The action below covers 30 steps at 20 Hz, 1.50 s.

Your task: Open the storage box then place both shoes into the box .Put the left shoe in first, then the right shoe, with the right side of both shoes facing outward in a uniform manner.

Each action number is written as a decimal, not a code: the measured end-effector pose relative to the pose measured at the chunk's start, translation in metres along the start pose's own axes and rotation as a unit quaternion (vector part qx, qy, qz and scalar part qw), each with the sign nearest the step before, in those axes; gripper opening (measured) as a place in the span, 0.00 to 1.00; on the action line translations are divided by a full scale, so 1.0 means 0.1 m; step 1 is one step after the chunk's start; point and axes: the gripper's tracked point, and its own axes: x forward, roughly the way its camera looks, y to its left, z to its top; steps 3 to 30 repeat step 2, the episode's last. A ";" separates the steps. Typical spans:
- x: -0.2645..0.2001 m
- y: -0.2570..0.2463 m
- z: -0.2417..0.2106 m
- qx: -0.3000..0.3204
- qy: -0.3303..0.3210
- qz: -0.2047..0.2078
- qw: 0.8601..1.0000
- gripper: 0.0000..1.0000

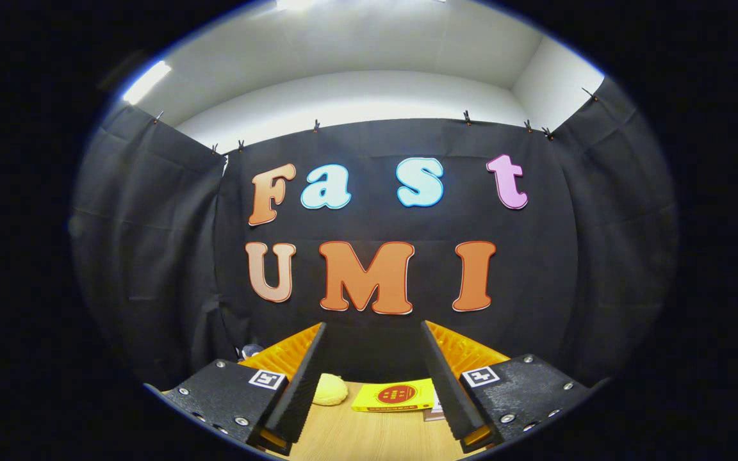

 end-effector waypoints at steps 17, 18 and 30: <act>-0.01 -0.06 0.00 -0.006 -0.006 -0.001 1.000 0.86; -0.01 -0.06 0.00 -0.006 -0.006 -0.001 1.000 0.86; -0.01 -0.06 0.00 -0.006 -0.006 -0.001 1.000 0.86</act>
